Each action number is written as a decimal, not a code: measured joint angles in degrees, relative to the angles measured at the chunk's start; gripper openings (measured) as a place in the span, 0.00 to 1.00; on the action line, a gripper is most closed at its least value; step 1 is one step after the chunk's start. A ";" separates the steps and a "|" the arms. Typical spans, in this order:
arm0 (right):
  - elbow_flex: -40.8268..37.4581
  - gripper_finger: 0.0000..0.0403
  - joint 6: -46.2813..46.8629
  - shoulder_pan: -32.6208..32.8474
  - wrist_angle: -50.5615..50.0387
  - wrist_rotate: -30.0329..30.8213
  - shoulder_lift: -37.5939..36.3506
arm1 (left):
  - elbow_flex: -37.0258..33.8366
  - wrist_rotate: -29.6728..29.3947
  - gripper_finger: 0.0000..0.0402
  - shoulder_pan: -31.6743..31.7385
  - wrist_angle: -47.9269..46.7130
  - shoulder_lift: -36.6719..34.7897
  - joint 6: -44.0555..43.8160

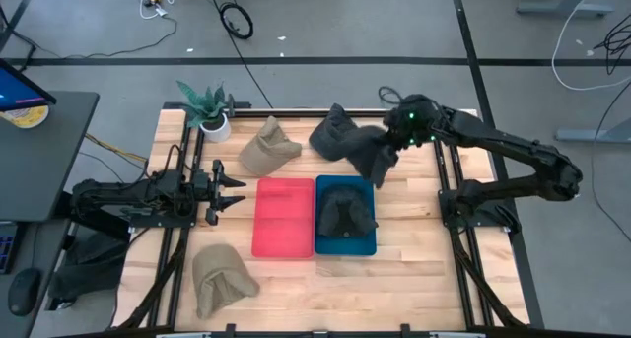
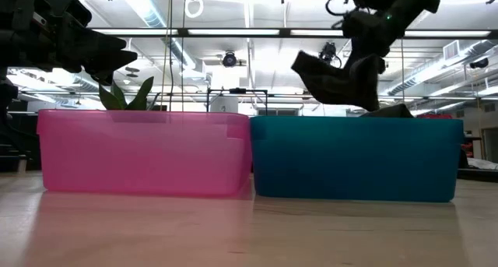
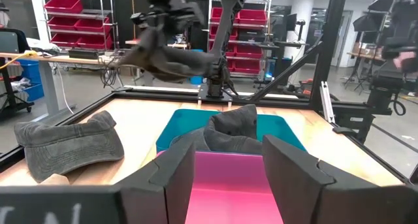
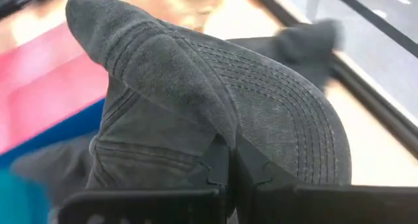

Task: Pick & Place hat
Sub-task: Put the right black cap into the blue bin

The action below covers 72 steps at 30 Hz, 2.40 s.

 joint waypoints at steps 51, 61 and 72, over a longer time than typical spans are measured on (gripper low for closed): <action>10.97 0.00 -12.39 27.32 1.86 -1.26 29.74 | -0.02 0.00 0.46 0.00 -0.01 0.00 0.00; 11.22 0.00 -14.39 27.05 2.26 -2.09 36.54 | 0.00 -0.02 0.46 -0.02 0.00 0.00 0.02; 11.23 0.00 -13.03 25.57 1.97 -2.04 40.07 | -0.01 -0.01 0.46 0.00 0.00 0.00 0.02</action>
